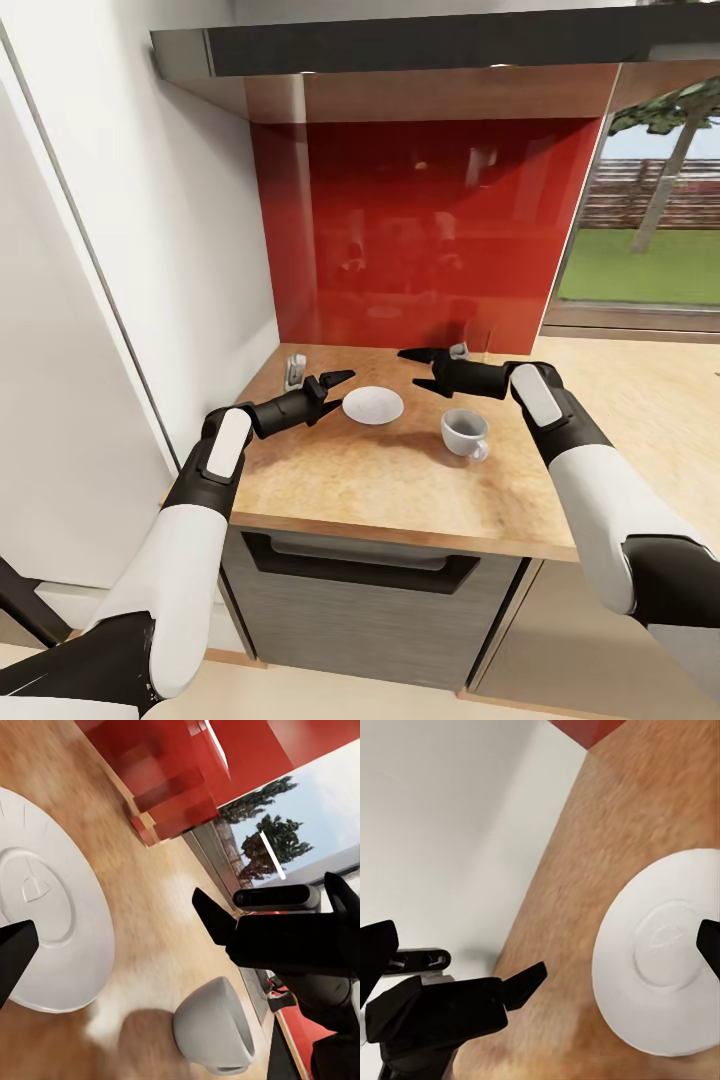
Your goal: Set up a coffee station on the kitchen countertop: keep the coffee maker on the countertop, move the bottle of coffee from the kitchen shelf to the counter next to the coffee maker, place a paper coffee filter on top of the coffee maker, put the saucer next to the coffee maker with the coffee cup on the saucer, and place the electric kettle next to the coffee maker.
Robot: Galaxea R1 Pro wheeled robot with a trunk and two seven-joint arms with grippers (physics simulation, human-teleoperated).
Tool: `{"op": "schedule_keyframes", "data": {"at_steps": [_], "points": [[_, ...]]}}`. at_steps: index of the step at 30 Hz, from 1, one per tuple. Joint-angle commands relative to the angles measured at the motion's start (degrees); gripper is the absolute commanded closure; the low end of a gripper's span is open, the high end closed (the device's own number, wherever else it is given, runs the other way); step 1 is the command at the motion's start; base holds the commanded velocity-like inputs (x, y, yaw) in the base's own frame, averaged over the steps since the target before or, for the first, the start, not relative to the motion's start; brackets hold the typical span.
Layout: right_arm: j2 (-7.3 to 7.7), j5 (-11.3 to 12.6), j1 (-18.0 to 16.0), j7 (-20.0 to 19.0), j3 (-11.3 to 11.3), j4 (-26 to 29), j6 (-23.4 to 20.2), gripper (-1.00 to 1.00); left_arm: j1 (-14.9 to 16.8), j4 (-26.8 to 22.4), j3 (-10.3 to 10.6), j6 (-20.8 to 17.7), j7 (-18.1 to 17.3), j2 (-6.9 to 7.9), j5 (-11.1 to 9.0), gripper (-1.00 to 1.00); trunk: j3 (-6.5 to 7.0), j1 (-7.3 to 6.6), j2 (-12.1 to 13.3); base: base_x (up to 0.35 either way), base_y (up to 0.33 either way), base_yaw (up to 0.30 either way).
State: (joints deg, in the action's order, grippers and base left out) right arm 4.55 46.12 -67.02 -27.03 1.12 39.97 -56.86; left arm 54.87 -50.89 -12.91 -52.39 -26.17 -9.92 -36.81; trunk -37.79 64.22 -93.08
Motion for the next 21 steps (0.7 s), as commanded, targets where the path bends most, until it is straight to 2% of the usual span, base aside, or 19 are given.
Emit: {"op": "schedule_keyframes", "data": {"at_steps": [1,4,8,12,17,21], "points": [[0.04,-0.3,-0.1,-0.3,0.1,0.0,0.0,-1.0,0.1,0.0,-0.3,-0.3,-0.3,-0.08,0.2,-1.0,-0.06,0.0,0.0,0.0,0.0,0.0],[0.02,-0.3,-0.2,0.6,0.1,0.1,0.0,-1.0,0.1,0.0,-0.3,-0.3,-0.3,-0.08,0.2,-1.0,-0.06,0.0,0.0,0.0,0.0,0.0],[-0.05,-0.3,-0.8,3.7,0.1,0.0,0.0,-1.0,0.1,0.0,-0.3,-0.3,-0.3,-0.08,0.2,-1.0,-0.06,0.0,0.0,0.0,0.0,0.0],[-0.11,-0.3,-1.1,4.6,0.1,-0.1,0.0,-1.0,0.1,0.0,-0.3,-0.3,-0.3,-0.08,0.2,-1.0,-0.06,0.0,0.0,0.0,0.0,0.0],[-1.82,-0.3,-1.3,9.0,0.0,-0.2,0.0,-1.0,0.1,0.0,-0.3,-0.3,-0.3,-0.08,0.2,-1.0,-0.06,0.0,0.0,0.0,0.0,0.0],[-2.04,-0.3,-1.3,9.8,0.0,-0.3,0.2,-1.0,0.1,0.0,-0.3,-0.3,-0.3,-0.08,0.2,-1.0,-0.06,0.0,0.0,0.0,0.0,0.0]]}}
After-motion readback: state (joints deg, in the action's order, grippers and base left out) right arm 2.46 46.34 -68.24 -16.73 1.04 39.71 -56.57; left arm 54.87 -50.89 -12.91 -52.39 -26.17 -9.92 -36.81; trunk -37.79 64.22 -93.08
